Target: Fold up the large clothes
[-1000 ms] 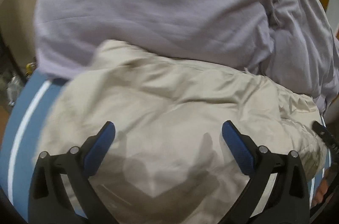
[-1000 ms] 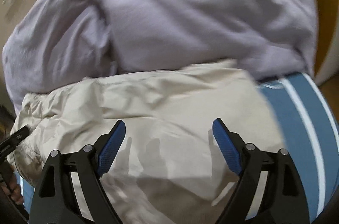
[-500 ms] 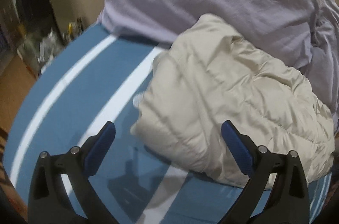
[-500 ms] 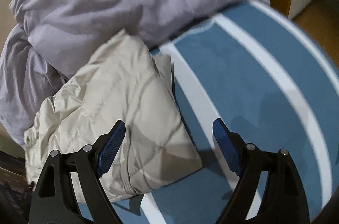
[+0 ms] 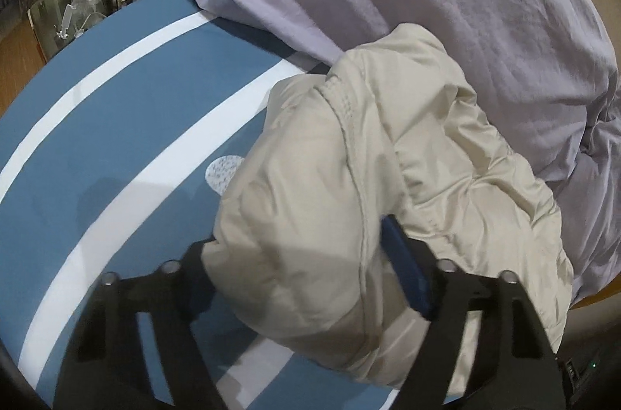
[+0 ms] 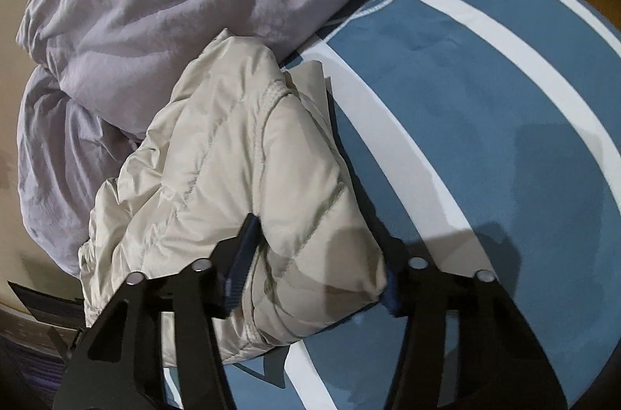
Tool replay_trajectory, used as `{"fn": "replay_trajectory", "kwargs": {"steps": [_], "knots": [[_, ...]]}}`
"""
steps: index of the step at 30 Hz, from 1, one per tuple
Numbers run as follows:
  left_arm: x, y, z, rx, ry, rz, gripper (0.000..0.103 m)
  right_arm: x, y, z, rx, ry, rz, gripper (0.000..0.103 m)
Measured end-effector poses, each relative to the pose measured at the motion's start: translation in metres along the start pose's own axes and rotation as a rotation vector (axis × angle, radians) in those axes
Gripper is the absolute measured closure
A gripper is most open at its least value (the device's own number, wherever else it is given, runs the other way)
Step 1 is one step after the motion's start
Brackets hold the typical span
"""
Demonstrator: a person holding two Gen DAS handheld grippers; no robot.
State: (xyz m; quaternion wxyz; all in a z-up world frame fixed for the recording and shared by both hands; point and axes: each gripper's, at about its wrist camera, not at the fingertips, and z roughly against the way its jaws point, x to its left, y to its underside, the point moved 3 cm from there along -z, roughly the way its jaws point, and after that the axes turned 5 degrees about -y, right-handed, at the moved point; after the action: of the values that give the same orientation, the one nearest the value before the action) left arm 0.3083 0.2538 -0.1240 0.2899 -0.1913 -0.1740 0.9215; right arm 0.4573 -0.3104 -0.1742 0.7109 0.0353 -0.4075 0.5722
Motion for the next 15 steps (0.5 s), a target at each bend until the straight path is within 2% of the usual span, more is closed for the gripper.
{"fn": "replay_trajectory", "kwargs": {"steps": [2, 5, 8, 15], "knots": [[0.001, 0.000, 0.003, -0.014, 0.014, -0.003, 0.050, 0.002, 0.002, 0.003, -0.010, 0.000, 0.005, 0.060], [0.002, -0.001, 0.009, -0.028, 0.033, -0.024, 0.066, 0.005, 0.002, 0.006, -0.027, 0.002, 0.018, 0.069], [0.001, -0.001, 0.016, -0.039, 0.044, -0.046, 0.072, 0.012, 0.006, 0.012, -0.048, 0.007, 0.037, 0.075], [0.021, 0.004, 0.043, -0.064, 0.076, -0.064, 0.075, 0.023, 0.026, 0.029, -0.052, -0.014, 0.062, 0.077]]}}
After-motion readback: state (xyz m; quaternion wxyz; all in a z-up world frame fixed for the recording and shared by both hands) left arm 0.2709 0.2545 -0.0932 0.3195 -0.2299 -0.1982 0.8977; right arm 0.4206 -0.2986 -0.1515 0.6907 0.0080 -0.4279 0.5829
